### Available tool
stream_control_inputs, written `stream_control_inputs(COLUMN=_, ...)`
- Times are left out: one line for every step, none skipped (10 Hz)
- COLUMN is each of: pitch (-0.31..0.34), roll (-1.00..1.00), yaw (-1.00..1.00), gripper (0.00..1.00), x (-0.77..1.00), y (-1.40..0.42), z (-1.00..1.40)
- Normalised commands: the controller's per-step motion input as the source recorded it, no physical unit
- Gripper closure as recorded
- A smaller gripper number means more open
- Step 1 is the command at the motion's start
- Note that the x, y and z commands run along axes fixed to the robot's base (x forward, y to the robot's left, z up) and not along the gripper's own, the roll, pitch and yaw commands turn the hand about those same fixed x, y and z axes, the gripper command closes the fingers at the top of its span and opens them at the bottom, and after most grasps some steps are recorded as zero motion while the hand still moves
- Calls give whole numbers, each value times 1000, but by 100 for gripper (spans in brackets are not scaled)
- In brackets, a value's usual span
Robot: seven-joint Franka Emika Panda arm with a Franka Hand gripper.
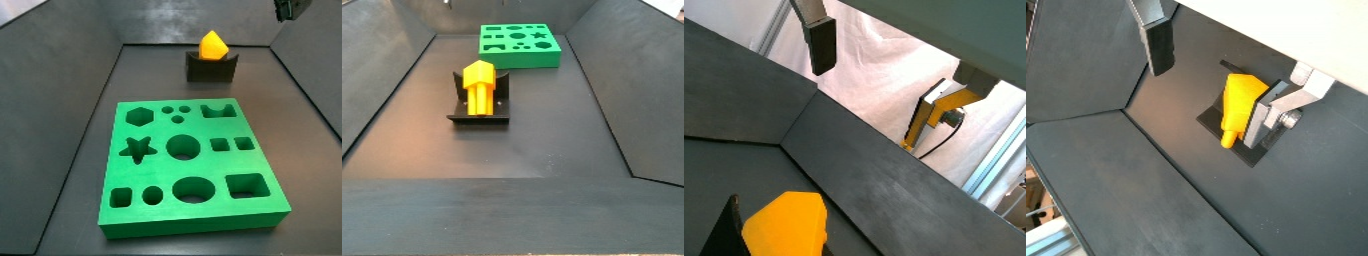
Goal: Pick up the 3 prong object. Move up. Rotate the 3 prong object. Place the 3 prong object on the fixture. Regrasp the 3 prong object. Move to above the board. Insert the 3 prong object.
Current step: Regrasp the 3 prong object.
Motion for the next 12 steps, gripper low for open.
stream_control_inputs(pitch=4, roll=135, yaw=137, gripper=0, x=41, y=68, z=-1000)
stream_control_inputs(pitch=-9, roll=136, yaw=112, gripper=0, x=46, y=69, z=-1000)
stream_control_inputs(pitch=-31, roll=124, yaw=94, gripper=0, x=53, y=62, z=-1000)
stream_control_inputs(pitch=-45, roll=94, yaw=76, gripper=0, x=61, y=55, z=-1000)
stream_control_inputs(pitch=-50, roll=75, yaw=61, gripper=0, x=68, y=53, z=-1000)
stream_control_inputs(pitch=-53, roll=67, yaw=47, gripper=0, x=76, y=48, z=-1000)
stream_control_inputs(pitch=-52, roll=62, yaw=33, gripper=0, x=84, y=42, z=-1000)
stream_control_inputs(pitch=-42, roll=56, yaw=21, gripper=0, x=96, y=39, z=-1000)
stream_control_inputs(pitch=-31, roll=59, yaw=12, gripper=0, x=103, y=33, z=-1000)
stream_control_inputs(pitch=-22, roll=56, yaw=10, gripper=0, x=114, y=26, z=-1000)
stream_control_inputs(pitch=-11, roll=52, yaw=12, gripper=0, x=124, y=23, z=-998)
stream_control_inputs(pitch=2, roll=58, yaw=14, gripper=0, x=104, y=9, z=-808)
